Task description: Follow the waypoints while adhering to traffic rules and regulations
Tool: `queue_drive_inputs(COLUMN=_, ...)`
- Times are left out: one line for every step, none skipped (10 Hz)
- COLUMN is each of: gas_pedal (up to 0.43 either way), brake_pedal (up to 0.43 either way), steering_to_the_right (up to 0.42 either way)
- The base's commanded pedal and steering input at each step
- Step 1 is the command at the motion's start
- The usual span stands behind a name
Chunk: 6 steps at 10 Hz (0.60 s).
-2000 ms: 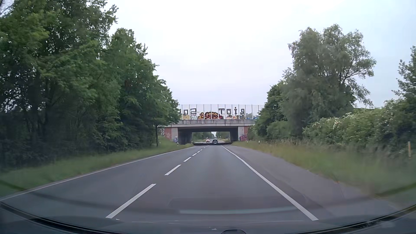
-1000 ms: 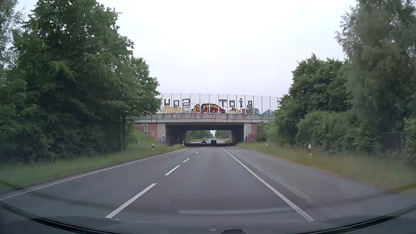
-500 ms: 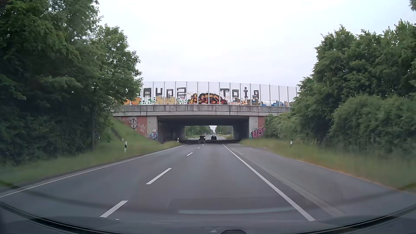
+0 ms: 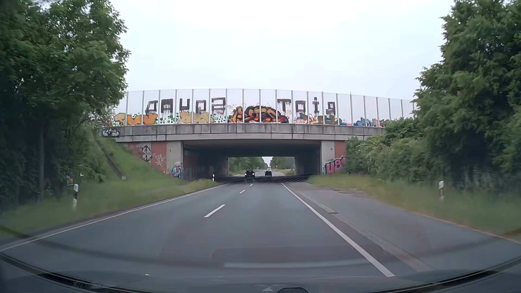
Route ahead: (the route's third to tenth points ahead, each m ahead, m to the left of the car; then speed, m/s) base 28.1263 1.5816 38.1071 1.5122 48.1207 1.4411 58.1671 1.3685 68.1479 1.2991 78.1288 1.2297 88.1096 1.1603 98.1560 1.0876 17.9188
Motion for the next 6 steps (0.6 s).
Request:
queue_drive_inputs(gas_pedal=0.189, brake_pedal=0.000, steering_to_the_right=-0.003)
queue_drive_inputs(gas_pedal=0.189, brake_pedal=0.000, steering_to_the_right=-0.005)
queue_drive_inputs(gas_pedal=0.189, brake_pedal=0.000, steering_to_the_right=-0.006)
queue_drive_inputs(gas_pedal=0.189, brake_pedal=0.000, steering_to_the_right=-0.006)
queue_drive_inputs(gas_pedal=0.189, brake_pedal=0.000, steering_to_the_right=-0.006)
queue_drive_inputs(gas_pedal=0.169, brake_pedal=0.000, steering_to_the_right=-0.006)
